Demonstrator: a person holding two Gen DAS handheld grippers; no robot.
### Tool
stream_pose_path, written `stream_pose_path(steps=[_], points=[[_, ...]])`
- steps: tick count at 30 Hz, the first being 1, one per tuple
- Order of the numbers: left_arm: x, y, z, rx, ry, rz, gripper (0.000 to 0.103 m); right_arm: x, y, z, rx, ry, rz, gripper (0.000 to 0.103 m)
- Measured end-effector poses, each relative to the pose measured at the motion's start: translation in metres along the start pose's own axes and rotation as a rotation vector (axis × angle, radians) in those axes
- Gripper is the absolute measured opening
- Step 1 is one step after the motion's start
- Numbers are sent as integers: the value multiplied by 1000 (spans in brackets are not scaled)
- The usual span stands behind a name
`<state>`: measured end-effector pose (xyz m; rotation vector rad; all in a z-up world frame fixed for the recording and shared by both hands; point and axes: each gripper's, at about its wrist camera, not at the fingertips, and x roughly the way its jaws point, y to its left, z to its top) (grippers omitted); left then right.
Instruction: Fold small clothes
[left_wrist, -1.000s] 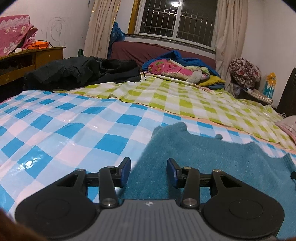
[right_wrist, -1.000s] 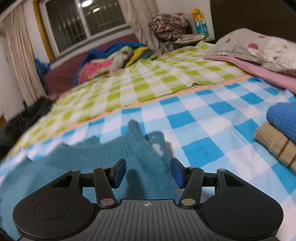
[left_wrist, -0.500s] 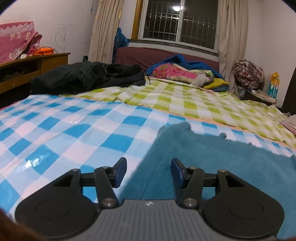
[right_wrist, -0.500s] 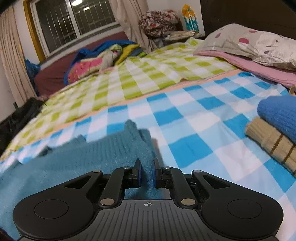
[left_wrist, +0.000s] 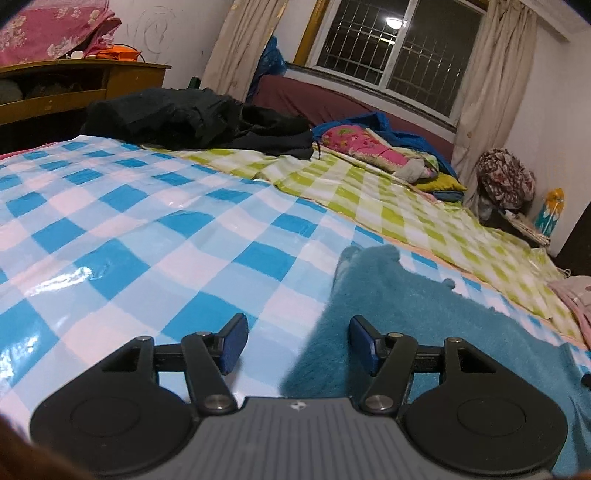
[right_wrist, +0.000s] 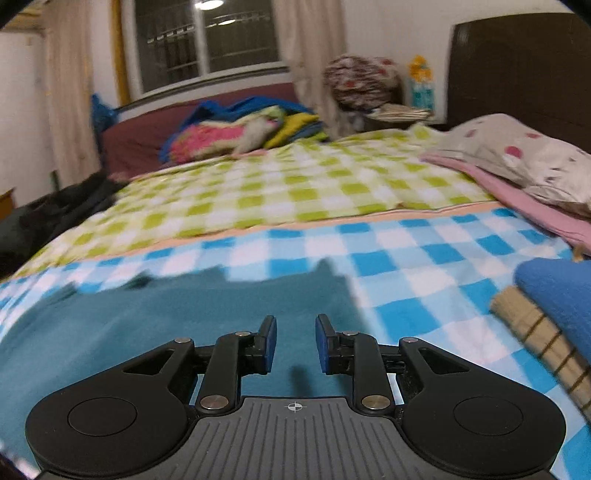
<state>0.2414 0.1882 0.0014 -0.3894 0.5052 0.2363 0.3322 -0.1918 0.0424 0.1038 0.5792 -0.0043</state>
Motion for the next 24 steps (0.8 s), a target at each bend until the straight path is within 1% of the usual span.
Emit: stream_pose_path(steps=[2, 5, 7, 10, 12, 14, 18, 20, 24], points=[[1, 1, 0, 7, 10, 2, 66, 3, 6, -8, -15, 43, 2, 24], [1, 1, 0, 4, 16, 1, 66, 16, 3, -18, 11, 124, -9, 24], [2, 1, 1, 6, 17, -1, 66, 17, 1, -20, 33, 130, -6, 24], [2, 3, 1, -3, 19, -7, 66, 14, 5, -17, 30, 135, -28, 24], [0, 1, 1, 12, 8, -5, 66, 6, 6, -16, 31, 103, -28, 24], [-5, -4, 1, 54, -22, -2, 65, 0, 2, -17, 58, 84, -26, 25], [-21, -25, -3, 167, -95, -39, 65, -13, -17, -26, 118, 83, -33, 25], [-29, -42, -10, 223, -113, -82, 65, -24, -29, -32, 152, 86, -15, 27], [-44, -84, -35, 387, -126, -184, 65, -42, -56, -46, 236, 85, 23, 28]])
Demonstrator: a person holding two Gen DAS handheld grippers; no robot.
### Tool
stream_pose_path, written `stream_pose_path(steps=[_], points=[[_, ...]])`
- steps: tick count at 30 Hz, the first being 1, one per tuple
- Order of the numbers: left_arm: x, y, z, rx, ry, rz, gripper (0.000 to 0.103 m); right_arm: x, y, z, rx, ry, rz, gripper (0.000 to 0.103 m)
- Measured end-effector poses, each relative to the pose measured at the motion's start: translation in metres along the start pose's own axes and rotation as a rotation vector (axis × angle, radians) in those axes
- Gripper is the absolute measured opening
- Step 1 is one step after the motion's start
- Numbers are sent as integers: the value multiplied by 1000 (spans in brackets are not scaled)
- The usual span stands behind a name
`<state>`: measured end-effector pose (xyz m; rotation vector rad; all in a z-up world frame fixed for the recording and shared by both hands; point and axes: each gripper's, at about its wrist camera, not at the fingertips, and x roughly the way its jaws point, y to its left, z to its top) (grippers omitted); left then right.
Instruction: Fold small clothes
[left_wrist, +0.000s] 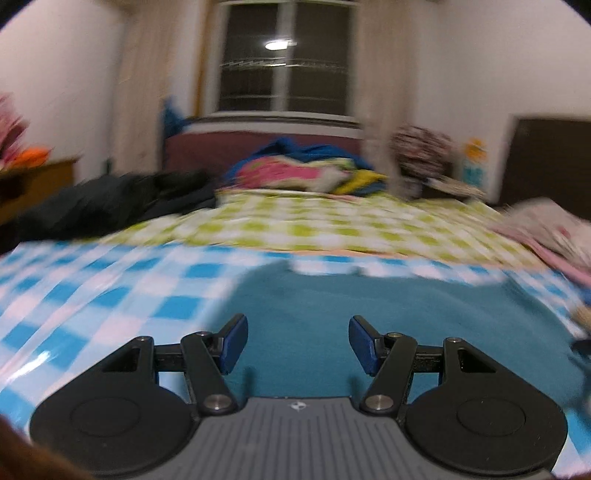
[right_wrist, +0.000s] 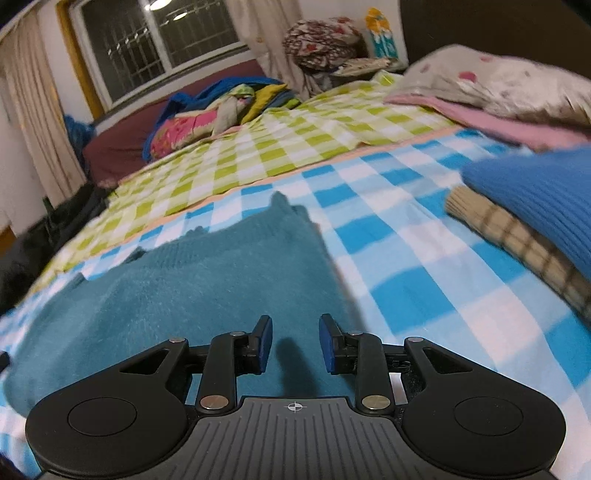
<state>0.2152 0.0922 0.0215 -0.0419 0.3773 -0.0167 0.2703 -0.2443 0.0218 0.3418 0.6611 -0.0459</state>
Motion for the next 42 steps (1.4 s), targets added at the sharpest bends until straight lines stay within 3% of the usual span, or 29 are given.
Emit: stream_pose_path(steps=[4, 10, 14, 19, 29, 42], points=[[-11, -56, -20, 143, 35, -113, 65, -13, -29, -11, 103, 4, 72, 28], [-27, -127, -45, 369, 27, -184, 66, -24, -63, -20, 228, -10, 152, 31], [-29, -162, -55, 507, 24, -194, 66, -23, -89, -27, 329, 24, 209, 32], [-19, -184, -65, 646, 25, -151, 67, -18, -103, -26, 381, 53, 252, 32], [-12, -234, -79, 816, -56, -133, 67, -16, -118, -30, 441, 73, 299, 34], [16, -272, -67, 890, -72, -125, 67, -13, -135, -31, 520, 84, 333, 35]])
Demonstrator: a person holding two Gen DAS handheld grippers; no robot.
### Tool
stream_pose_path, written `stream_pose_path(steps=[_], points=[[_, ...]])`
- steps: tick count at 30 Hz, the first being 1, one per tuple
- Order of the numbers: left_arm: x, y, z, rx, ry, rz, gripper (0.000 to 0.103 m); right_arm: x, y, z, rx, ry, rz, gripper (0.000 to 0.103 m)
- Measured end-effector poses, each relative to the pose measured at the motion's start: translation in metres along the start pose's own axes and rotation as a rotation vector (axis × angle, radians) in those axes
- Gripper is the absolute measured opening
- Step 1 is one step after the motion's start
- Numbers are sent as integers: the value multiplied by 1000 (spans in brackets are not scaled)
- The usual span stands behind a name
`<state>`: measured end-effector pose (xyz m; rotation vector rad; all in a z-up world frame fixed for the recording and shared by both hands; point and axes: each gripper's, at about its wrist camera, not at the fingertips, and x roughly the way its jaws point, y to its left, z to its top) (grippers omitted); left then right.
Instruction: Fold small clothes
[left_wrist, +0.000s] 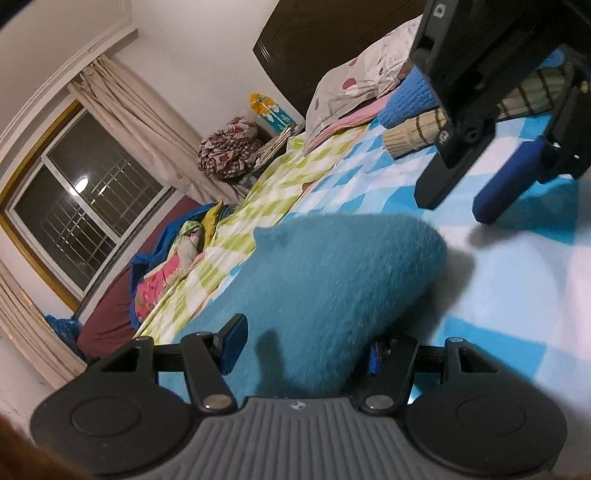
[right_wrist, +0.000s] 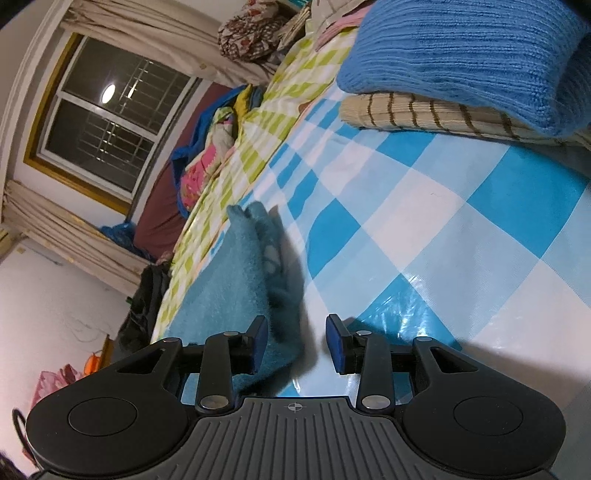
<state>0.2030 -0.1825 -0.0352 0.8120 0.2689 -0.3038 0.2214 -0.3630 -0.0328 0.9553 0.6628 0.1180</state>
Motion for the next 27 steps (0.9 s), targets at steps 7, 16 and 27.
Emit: stream_pose_path(steps=[7, 16, 27], points=[[11, 4, 7, -43, 35, -27, 59, -1, 3, 0, -18, -3, 8, 36], [6, 17, 9, -105, 51, -93, 32, 6, 7, -2, -52, 21, 8, 42], [7, 46, 11, -310, 78, -181, 29, 8, 2, 2, -11, 15, 20, 48]])
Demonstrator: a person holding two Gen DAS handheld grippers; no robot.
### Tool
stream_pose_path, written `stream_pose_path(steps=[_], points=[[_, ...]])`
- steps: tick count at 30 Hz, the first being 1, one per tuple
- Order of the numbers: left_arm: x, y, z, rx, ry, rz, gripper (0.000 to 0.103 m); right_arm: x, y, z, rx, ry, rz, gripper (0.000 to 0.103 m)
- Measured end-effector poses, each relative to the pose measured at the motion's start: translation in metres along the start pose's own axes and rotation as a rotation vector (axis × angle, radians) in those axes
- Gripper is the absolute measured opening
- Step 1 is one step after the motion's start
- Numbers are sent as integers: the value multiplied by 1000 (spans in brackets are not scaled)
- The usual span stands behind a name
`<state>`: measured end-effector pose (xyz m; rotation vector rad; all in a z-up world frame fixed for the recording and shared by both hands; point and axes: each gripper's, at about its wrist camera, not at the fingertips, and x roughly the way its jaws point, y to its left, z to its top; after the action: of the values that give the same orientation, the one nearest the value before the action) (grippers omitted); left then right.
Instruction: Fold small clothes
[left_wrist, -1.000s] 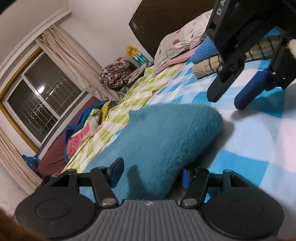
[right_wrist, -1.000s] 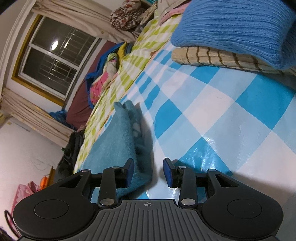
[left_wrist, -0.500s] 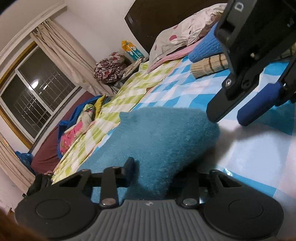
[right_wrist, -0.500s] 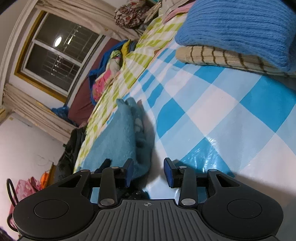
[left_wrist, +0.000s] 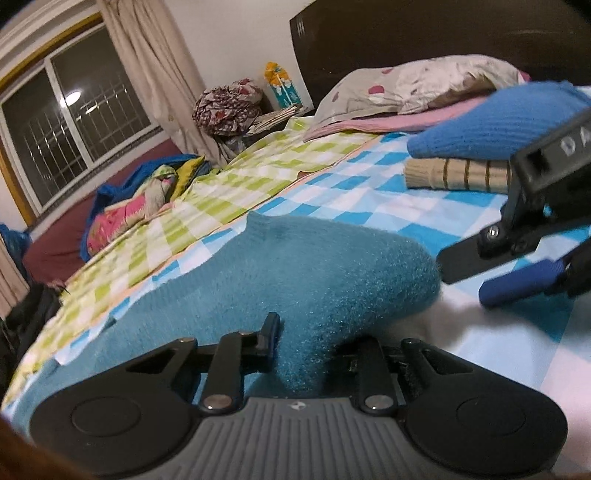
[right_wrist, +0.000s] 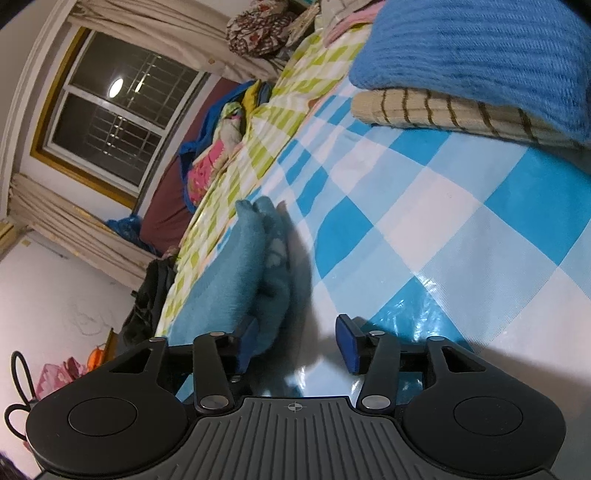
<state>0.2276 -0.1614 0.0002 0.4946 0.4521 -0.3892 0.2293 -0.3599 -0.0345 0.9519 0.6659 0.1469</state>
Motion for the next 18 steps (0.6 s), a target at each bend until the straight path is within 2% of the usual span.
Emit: stream_pose_path(steps=[5, 12, 18], points=[[-3, 5, -1, -29, -3, -21, 29, 4, -7, 1, 53, 7, 24, 50], [-7, 11, 0, -56, -11, -44, 28, 6, -7, 4, 79, 5, 74, 66], [-11, 16, -2, -70, -19, -64, 28, 13, -4, 5, 73, -6, 81, 69]])
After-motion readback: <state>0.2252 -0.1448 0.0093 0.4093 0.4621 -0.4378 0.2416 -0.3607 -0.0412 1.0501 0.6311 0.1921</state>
